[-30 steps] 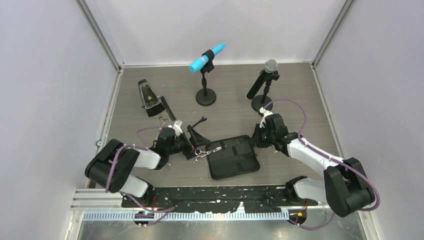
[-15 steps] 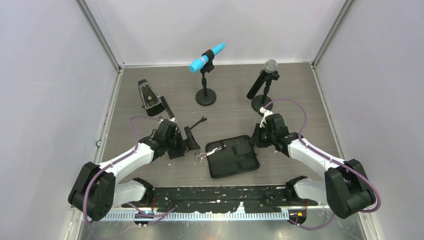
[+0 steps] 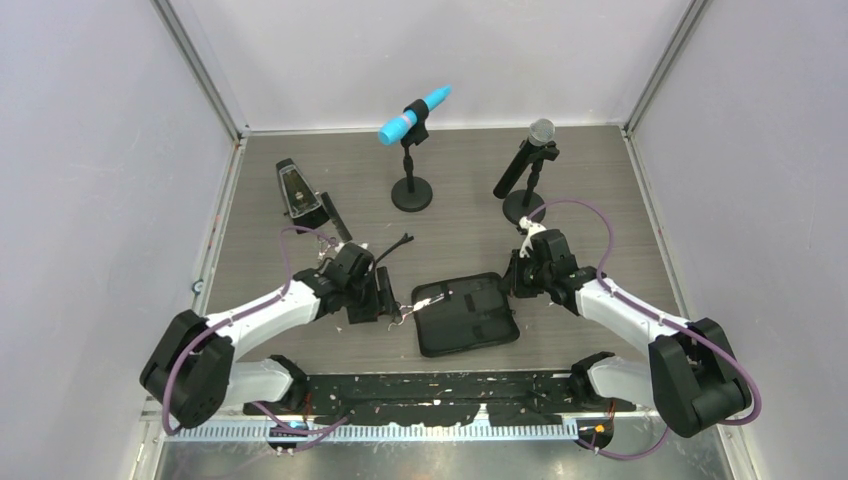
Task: Sort the hair-cutting tools
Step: Place the scissors in the hairdressing tool bag.
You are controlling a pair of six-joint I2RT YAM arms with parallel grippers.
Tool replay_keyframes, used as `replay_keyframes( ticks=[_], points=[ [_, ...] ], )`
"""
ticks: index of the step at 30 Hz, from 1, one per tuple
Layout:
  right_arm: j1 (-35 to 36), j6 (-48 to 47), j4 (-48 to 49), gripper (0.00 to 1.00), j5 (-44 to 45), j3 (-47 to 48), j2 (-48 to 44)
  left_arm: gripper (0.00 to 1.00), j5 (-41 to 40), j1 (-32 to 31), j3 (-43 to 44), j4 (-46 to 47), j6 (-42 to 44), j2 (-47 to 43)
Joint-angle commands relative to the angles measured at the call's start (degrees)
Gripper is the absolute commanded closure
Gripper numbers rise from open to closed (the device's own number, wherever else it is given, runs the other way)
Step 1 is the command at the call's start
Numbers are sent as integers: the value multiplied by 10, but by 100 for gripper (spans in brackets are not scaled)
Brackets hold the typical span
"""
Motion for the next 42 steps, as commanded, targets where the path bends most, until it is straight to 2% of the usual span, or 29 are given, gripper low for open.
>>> replay_keyframes(
  ticks=[1, 2, 3, 11, 17, 33, 36, 42],
  points=[
    [3, -5, 24, 95, -10, -7, -20, 43, -2, -2, 31, 38, -11, 38],
    [3, -5, 25, 95, -10, -7, -21, 53, -4, -2, 36, 40, -11, 46],
    [3, -5, 29, 95, -12, -8, -22, 58, -6, -2, 40, 41, -11, 53],
    [3, -3, 45, 95, -22, -20, -21, 60, -34, -2, 76, 11, 10, 69],
    [3, -3, 51, 95, -27, -21, -19, 73, -36, -2, 90, -5, 19, 84],
    [3, -1, 55, 95, -31, -23, -19, 73, -47, -3, 120, -42, 36, 133],
    [3, 0, 57, 95, -33, -22, -17, 80, -38, -4, 131, -42, 40, 150],
    [3, 1, 57, 95, -35, -20, -17, 81, -37, -8, 145, -53, 44, 169]
  ],
)
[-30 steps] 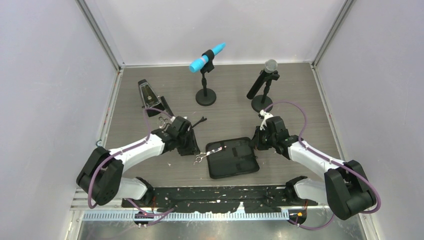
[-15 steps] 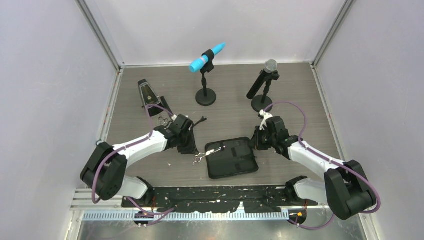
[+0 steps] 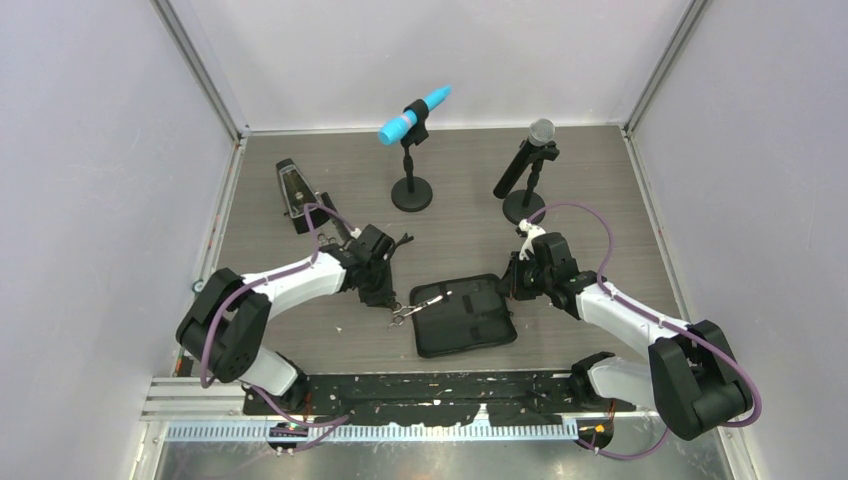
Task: Sort the hair-cutting tools
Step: Place the scissors in the hairdressing tool bag.
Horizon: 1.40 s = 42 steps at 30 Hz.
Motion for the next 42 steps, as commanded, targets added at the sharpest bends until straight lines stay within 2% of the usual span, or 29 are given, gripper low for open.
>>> replay_keyframes(
  ticks=[1, 6, 9, 14, 18, 20, 25, 42],
  points=[
    [3, 1, 27, 95, -14, 4, -10, 82, 2, -5, 25, -11, 9, 8],
    [3, 2, 27, 95, -17, 4, -11, 81, -7, -9, 31, -31, 11, 9],
    [3, 2, 26, 95, -17, 3, -13, 77, -14, -11, 30, -40, 13, 0],
    [3, 4, 29, 95, -18, 2, -12, 75, -22, -19, 40, -51, 16, 10],
    [4, 6, 30, 95, -18, 1, -19, 80, -23, -27, 60, -64, 20, 29],
    [3, 7, 30, 95, -18, 0, -21, 87, -19, -28, 62, -63, 20, 36],
    [3, 8, 29, 95, -21, -4, -26, 98, -16, -29, 63, -58, 17, 30],
    [3, 9, 40, 95, -32, -9, -32, 100, -36, -37, 135, -73, 59, 45]
  ],
)
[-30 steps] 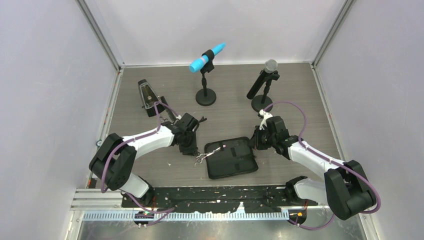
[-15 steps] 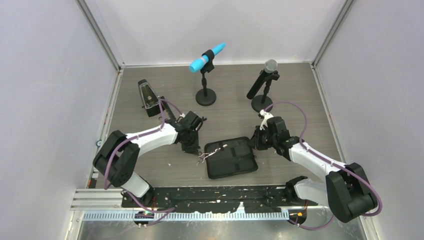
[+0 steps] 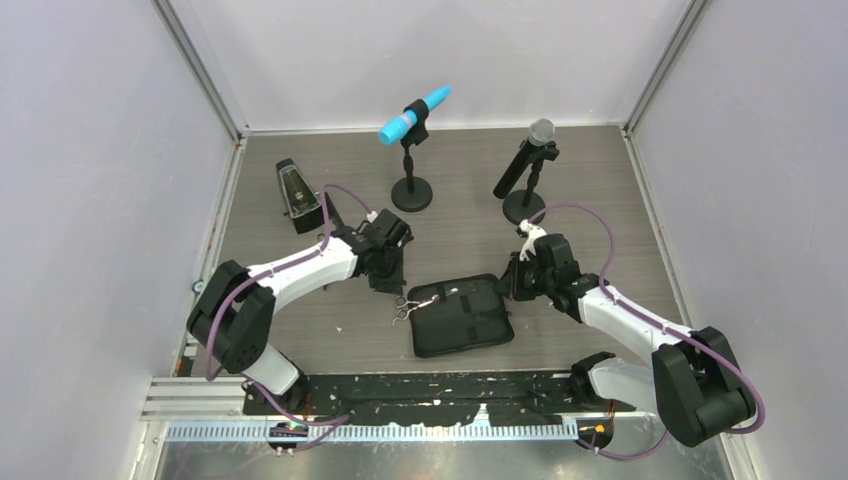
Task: Sort the hair-cutting tools
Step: Place the scissors in the hairdressing tool bag.
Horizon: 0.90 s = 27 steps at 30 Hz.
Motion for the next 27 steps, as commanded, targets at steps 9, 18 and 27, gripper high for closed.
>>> replay_keyframes(
  ticks=[9, 18, 27],
  points=[
    [4, 9, 26, 95, -16, 0, -17, 80, -44, -9, -2, -27, 6, -18],
    [3, 7, 26, 95, -18, 0, -17, 71, -37, -9, -7, -18, 9, 0],
    [3, 6, 22, 95, -16, 2, -19, 71, -26, -9, 1, -3, 13, 32]
  ],
)
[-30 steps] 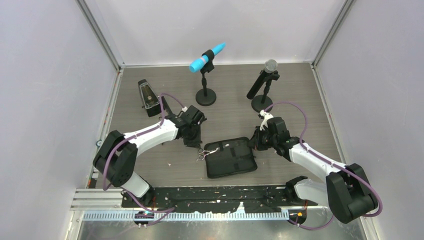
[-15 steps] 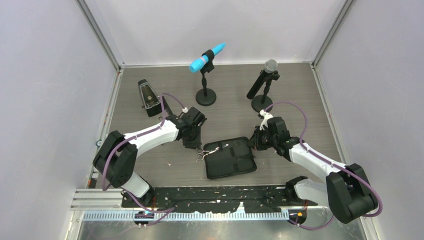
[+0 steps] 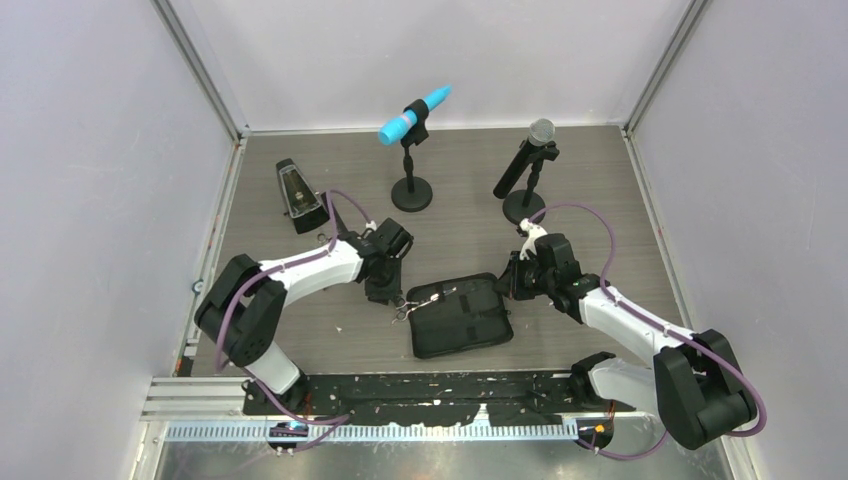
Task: Sort the hair-cutting tools
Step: Place the scissors in the hairdressing tool bag.
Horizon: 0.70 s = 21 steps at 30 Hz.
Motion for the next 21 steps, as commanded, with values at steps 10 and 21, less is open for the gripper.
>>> replay_keyframes(
  ticks=[10, 21],
  points=[
    [3, 4, 20, 95, -9, 4, -5, 70, 12, -1, 24, 36, 9, 23],
    [3, 4, 24, 95, -8, 2, -2, 80, 25, -1, 26, 35, 7, 36]
  ],
)
